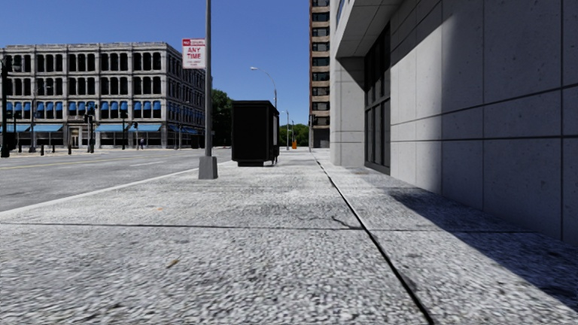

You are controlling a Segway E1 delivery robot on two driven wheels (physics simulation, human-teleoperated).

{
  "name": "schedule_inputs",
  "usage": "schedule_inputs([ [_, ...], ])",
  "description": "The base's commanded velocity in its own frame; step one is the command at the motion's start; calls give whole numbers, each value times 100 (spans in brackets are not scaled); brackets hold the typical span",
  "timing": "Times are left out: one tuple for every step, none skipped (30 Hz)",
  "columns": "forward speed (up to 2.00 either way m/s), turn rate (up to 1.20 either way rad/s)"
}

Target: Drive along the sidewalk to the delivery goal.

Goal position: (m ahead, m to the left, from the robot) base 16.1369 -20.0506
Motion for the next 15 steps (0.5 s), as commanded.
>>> schedule_inputs([
  [200,0],
  [200,0],
  [200,0],
  [200,0],
  [200,0],
  [200,0],
  [200,0],
  [200,0],
  [200,0],
  [200,0],
  [200,0],
  [200,0],
  [200,0],
  [200,0],
  [200,0],
])
